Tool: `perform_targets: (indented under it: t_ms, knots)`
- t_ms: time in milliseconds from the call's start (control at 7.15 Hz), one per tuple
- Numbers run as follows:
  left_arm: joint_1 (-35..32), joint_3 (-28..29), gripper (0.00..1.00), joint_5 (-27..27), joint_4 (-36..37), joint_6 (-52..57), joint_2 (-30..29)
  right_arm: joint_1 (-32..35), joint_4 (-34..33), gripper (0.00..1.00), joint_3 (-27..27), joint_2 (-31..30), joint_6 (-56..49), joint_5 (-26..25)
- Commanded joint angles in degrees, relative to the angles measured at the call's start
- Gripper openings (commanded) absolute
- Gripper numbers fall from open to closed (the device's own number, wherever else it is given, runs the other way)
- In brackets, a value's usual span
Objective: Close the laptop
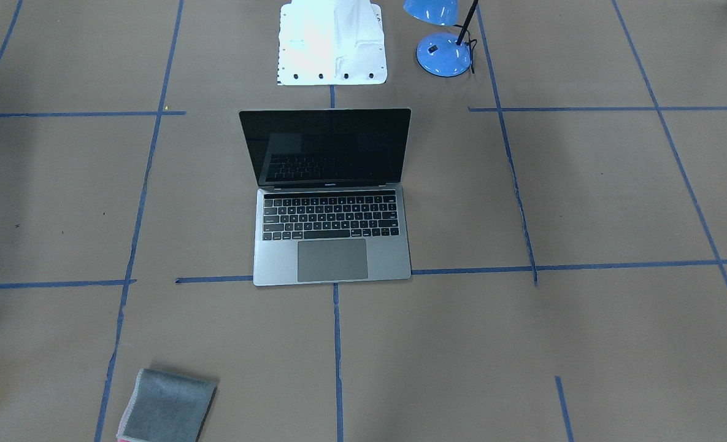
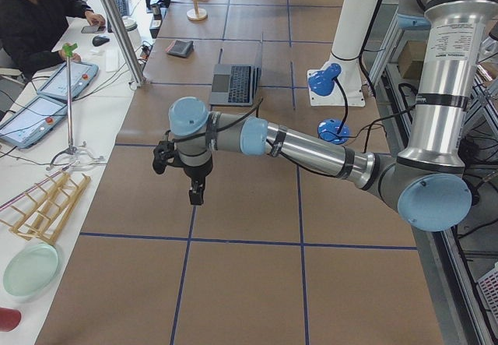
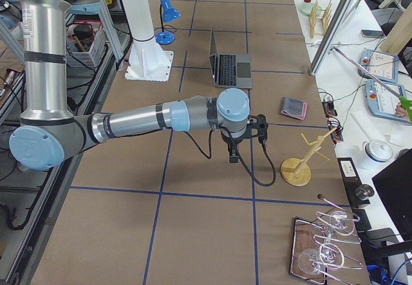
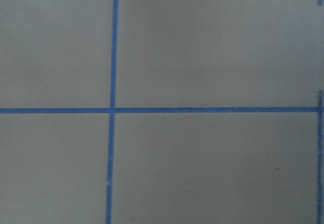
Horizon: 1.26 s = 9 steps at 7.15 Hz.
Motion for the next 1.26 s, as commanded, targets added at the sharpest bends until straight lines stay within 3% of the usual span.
perform_targets:
  t_ms: [0,140,280,419,559,699,839,978,1118]
  knots:
    - [7.86,-10.50,1.00,-5.39,1.79,-17.25,-2.64,-7.64,0.11,0.99,9.98,0.96,19.40,1.13]
    - [10.25,-13.84,0.99,-7.68,1.70,-24.38,-4.83,-10.64,0.80,0.97,14.04,2.62,28.30,1.13]
    - [14.97,-17.10,0.99,-9.19,1.70,-32.29,-7.89,-14.50,0.98,0.81,18.86,2.72,36.39,1.48]
    - [20.67,-18.09,0.91,-9.11,1.52,-41.07,-13.23,-20.54,1.16,0.57,23.78,3.59,46.30,1.31]
    - [28.47,-17.92,0.76,-7.98,1.35,-50.90,-18.68,-26.78,3.86,0.32,24.88,7.26,54.06,0.87]
    - [35.08,-17.83,0.47,-1.97,1.00,-56.57,-22.04,-33.36,6.58,0.17,24.80,9.64,57.88,-0.44]
    - [40.63,-17.31,0.19,2.88,-1.70,-59.67,-22.86,-39.52,9.13,0.04,24.89,10.45,58.70,-6.46]
    - [44.25,-16.17,0.03,5.89,-4.60,-60.05,-22.78,-44.46,11.86,0.03,24.72,10.54,59.93,-11.30]
    - [46.90,-14.77,0.01,6.44,-4.80,-59.96,-23.91,-48.42,13.19,0.03,24.71,10.98,60.90,-15.70]
